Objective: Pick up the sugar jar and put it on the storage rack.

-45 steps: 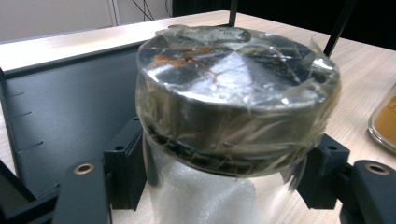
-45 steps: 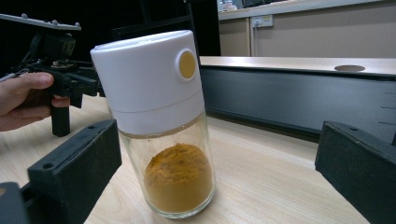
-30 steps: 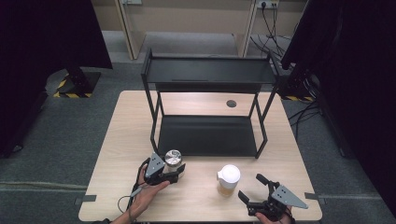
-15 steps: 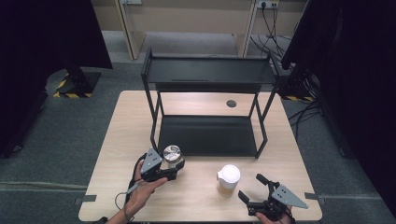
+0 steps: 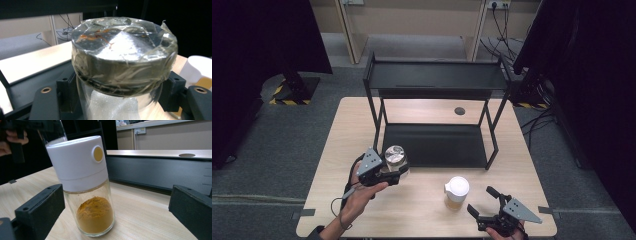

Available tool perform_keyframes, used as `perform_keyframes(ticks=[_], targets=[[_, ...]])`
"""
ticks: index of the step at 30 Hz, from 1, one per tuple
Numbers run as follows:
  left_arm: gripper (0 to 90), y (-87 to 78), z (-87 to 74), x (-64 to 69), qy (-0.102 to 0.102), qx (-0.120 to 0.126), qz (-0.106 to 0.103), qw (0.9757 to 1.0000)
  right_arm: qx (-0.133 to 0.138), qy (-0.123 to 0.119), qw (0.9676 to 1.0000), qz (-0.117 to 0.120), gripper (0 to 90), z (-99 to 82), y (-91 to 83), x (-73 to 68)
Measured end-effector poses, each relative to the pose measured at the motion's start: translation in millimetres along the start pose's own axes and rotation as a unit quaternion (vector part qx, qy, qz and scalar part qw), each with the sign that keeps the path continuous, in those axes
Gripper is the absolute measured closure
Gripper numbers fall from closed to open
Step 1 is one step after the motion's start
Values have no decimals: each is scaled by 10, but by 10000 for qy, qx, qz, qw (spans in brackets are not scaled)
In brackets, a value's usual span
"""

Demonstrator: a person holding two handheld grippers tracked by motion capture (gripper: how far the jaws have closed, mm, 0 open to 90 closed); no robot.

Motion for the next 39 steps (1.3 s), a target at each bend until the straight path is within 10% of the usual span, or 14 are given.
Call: perform_keyframes(ticks=[39], targets=[[312,-4,1183,-246,-6,-161,-117,9998,-2,35,10000,38,6,-5,6,11]])
Point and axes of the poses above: each handheld gripper's, and its own axes: y roughly forward along the jaws, z roughly out of its top, x roughly to its right, the point moved 2 cm from there along y, roughly forward along the jaws, and after that the axes turned 6 degrees about y, right-handed, at the moved point
